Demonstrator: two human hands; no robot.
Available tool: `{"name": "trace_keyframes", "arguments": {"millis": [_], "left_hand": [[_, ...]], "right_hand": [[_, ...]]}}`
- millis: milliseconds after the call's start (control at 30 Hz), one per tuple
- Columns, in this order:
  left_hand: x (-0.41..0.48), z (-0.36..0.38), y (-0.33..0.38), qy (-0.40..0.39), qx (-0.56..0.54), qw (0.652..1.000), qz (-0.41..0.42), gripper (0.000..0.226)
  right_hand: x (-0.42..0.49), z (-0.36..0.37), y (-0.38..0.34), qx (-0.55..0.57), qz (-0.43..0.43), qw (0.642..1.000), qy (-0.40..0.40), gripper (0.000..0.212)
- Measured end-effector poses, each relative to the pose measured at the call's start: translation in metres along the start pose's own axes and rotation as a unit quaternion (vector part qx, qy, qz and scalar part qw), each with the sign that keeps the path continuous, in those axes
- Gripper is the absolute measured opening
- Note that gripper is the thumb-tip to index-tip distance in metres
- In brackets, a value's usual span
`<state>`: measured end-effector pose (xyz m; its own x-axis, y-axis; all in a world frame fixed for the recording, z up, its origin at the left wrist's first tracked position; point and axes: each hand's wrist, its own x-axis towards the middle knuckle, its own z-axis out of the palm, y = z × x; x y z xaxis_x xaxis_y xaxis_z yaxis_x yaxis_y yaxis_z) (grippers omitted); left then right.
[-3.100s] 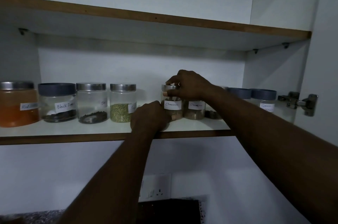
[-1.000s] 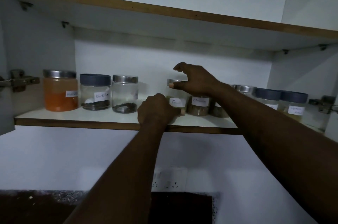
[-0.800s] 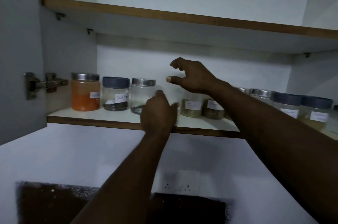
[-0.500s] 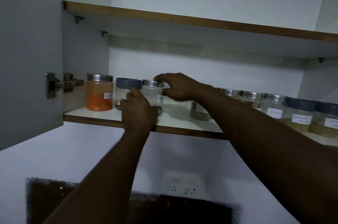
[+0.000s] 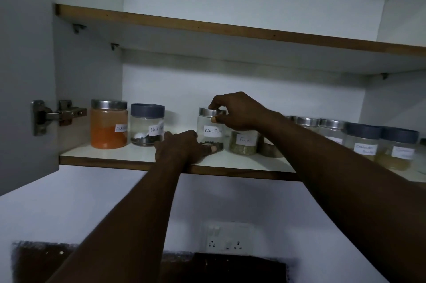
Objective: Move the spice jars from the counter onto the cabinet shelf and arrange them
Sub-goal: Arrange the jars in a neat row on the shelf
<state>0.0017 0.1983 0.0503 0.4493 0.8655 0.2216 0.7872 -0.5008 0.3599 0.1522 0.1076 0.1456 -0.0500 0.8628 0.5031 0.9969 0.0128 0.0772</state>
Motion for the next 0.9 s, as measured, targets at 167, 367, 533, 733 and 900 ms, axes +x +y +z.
{"name": "trace_keyframes", "arguments": {"millis": [167,367,533,733,900], "left_hand": [[-0.001,0.001,0.005,0.005,0.009,1.0,0.003,0.114],[-0.003,0.007,0.005,0.038,0.003,0.999,0.007,0.114],[-0.009,0.004,0.006,0.086,-0.016,0.996,-0.007,0.11],[-0.031,0.008,-0.004,0.332,-0.023,0.939,-0.084,0.075],[-0.036,-0.007,-0.041,0.373,-0.05,0.913,-0.156,0.07]], "right_hand": [[-0.001,-0.002,0.01,0.004,0.013,1.0,-0.003,0.04],[-0.002,0.002,0.011,0.012,0.02,1.0,0.005,0.04],[-0.005,0.0,0.01,0.001,0.027,1.0,0.0,0.049],[0.003,-0.002,-0.008,0.016,0.022,0.998,0.049,0.058],[0.031,0.004,-0.05,0.03,-0.018,0.999,0.032,0.058]]}}
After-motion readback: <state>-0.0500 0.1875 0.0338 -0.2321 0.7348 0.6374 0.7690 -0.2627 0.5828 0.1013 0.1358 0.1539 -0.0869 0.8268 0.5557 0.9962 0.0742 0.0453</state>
